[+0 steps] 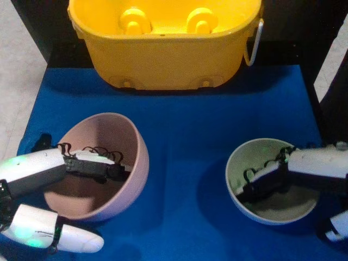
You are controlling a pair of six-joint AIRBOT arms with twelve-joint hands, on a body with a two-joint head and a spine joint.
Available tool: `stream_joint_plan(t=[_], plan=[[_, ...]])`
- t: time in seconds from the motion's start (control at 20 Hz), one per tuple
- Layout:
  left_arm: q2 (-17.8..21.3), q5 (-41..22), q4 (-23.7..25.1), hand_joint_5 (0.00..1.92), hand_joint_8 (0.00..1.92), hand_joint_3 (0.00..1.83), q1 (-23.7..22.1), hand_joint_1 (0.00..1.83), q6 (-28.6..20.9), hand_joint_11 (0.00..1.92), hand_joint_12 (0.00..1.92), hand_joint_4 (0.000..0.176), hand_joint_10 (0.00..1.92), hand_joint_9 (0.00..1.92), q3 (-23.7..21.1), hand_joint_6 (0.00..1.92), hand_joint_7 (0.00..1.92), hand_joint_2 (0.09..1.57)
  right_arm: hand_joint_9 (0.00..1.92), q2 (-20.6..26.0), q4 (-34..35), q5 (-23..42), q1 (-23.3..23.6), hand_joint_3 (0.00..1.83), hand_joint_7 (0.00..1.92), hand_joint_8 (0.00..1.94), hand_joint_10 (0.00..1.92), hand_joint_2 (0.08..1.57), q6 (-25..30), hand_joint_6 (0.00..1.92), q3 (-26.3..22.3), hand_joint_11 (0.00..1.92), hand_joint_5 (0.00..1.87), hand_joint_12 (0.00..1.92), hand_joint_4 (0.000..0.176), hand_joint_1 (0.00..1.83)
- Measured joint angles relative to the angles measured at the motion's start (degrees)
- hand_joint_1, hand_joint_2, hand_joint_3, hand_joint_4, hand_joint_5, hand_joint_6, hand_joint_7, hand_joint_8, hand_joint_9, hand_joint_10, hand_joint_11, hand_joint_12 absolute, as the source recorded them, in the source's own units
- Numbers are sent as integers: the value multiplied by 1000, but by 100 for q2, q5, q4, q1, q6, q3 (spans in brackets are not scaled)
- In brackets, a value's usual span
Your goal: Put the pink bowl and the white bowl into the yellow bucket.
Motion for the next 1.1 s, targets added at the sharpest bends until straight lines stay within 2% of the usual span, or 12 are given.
stream_joint_plan(t=[0.05,0.2,0.35,0.4,0.5,0.55,0.6,0.65,0.7,0.75,1.05,1.1], plan=[[-9,-4,-20,454,0,1,15,839,24,0,1193,0,653,49,11,3,403,992,96,-22,0,4,-28,0,478,0,873,907,-2,1,7,0,424,1397,0,810],[-133,90,-181,487,3,2,42,827,33,0,1230,0,649,28,92,12,397,996,204,-216,2,-136,-90,1,455,0,452,903,-7,0,192,0,403,1093,0,761],[-249,146,-269,569,9,9,39,898,120,0,1296,0,679,41,195,29,419,1053,152,-415,2,-308,-179,5,393,1,349,945,-17,0,306,0,341,949,0,818],[-299,157,-321,606,12,8,39,943,120,0,1348,0,695,56,205,35,431,1064,163,-490,2,-374,-238,11,396,5,348,963,-28,5,354,0,349,937,0,837],[-391,190,-391,752,29,4,42,1112,122,0,1511,0,765,164,275,45,509,1106,318,-678,7,-625,-380,8,524,46,397,983,-50,51,463,0,475,1187,0,1041],[-409,221,-404,797,49,2,52,1113,120,0,1607,0,849,212,293,987,583,1182,381,-737,9,-813,-498,8,628,96,569,1041,-59,99,481,30,597,1302,0,1191],[-426,243,-422,748,99,0,52,1102,120,59,1655,0,996,273,299,1305,702,1235,627,-791,13,-1067,-651,4,701,1110,1367,1193,-70,1050,507,340,759,1428,0,1332],[-426,251,-431,746,125,0,52,1102,125,102,1646,0,1040,307,299,1316,745,1238,608,-835,17,-1237,-737,2,650,1345,1479,1234,-72,1288,538,522,724,1725,0,1443],[-426,267,-466,846,1227,2,52,1171,138,128,1649,0,1079,346,299,1235,608,1247,604,-901,24,-1412,-787,1,625,1423,1492,1243,-74,1313,570,552,736,1794,0,1465],[-426,275,-485,866,1450,0,52,1185,153,134,1667,0,1123,379,299,1223,583,1249,642,-944,24,-1451,-798,0,683,1386,1443,1228,-81,1294,588,591,749,1791,0,1473],[-452,361,-614,789,1342,0,170,1168,205,218,1628,11,1121,525,299,1238,793,1218,624,-1034,83,-1434,-798,1,696,1307,1381,1252,-52,1497,645,470,655,1819,0,1462],[-452,385,-616,794,1267,0,170,1322,205,302,1625,0,1550,593,299,1194,864,1216,613,-1016,103,-1443,-798,0,694,1342,1417,1259,-50,1499,638,450,637,1827,0,1461]])
